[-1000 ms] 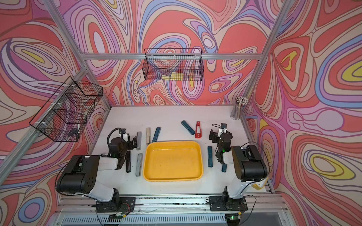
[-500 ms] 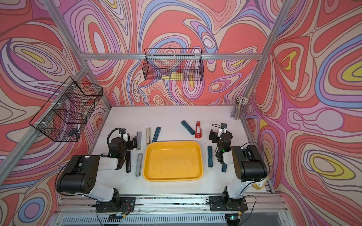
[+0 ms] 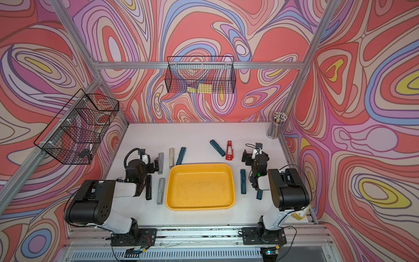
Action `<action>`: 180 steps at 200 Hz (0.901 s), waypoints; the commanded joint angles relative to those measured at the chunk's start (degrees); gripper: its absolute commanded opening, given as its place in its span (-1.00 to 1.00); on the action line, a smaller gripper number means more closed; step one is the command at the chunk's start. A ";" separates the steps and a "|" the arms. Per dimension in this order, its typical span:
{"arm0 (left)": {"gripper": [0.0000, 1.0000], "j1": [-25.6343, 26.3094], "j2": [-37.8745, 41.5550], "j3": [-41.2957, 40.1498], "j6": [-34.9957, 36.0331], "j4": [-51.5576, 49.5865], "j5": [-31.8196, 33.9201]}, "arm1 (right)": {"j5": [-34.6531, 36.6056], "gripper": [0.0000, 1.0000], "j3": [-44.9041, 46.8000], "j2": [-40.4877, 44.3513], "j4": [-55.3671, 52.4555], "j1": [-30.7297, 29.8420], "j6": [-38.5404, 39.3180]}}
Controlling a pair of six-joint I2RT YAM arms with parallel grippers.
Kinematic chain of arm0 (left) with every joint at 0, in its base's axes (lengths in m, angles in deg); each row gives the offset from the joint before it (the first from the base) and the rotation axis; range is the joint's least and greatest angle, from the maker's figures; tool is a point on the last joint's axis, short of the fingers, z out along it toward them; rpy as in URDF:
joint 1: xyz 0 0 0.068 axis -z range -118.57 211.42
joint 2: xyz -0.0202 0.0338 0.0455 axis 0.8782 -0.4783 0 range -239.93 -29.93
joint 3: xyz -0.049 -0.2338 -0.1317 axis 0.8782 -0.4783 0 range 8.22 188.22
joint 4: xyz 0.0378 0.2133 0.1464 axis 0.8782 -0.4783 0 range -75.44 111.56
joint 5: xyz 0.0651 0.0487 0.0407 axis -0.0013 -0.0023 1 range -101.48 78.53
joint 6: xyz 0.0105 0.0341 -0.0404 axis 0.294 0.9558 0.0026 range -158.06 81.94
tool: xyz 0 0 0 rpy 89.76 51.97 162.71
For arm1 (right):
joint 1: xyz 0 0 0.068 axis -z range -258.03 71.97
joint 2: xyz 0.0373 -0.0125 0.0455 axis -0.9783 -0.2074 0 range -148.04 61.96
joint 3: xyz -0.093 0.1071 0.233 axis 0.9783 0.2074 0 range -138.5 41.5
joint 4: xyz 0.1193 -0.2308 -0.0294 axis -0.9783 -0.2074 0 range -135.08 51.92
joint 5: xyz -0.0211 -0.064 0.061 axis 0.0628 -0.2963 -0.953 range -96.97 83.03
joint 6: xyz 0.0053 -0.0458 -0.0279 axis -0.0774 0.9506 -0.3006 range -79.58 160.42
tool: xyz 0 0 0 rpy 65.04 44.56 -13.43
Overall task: Put the pruning pliers into the storage box
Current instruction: Pick up the pruning pliers from the center of the board.
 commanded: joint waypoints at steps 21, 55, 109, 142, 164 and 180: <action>0.98 0.12 0.28 0.87 0.23 0.10 0.14 | 0.59 0.97 -0.50 -0.70 -0.16 0.21 -0.39; 0.99 0.12 0.25 0.87 -0.01 0.10 0.99 | 0.91 0.97 1.08 -0.18 2.43 0.21 -0.42; 0.84 0.12 2.78 1.64 0.07 -3.32 0.13 | 1.56 0.94 -0.43 4.29 -4.25 0.21 -0.44; 0.67 0.53 10.55 6.47 -0.47 -18.01 2.79 | 2.33 0.86 -5.64 10.48 -19.51 0.17 -1.08; 0.64 0.83 14.81 11.22 -5.74 -25.80 3.39 | 2.76 0.86 -10.00 13.01 -29.59 -0.03 -1.60; 0.59 0.83 15.22 15.17 -11.77 -33.07 1.70 | 2.46 0.85 -13.75 13.92 -37.46 -0.06 -2.91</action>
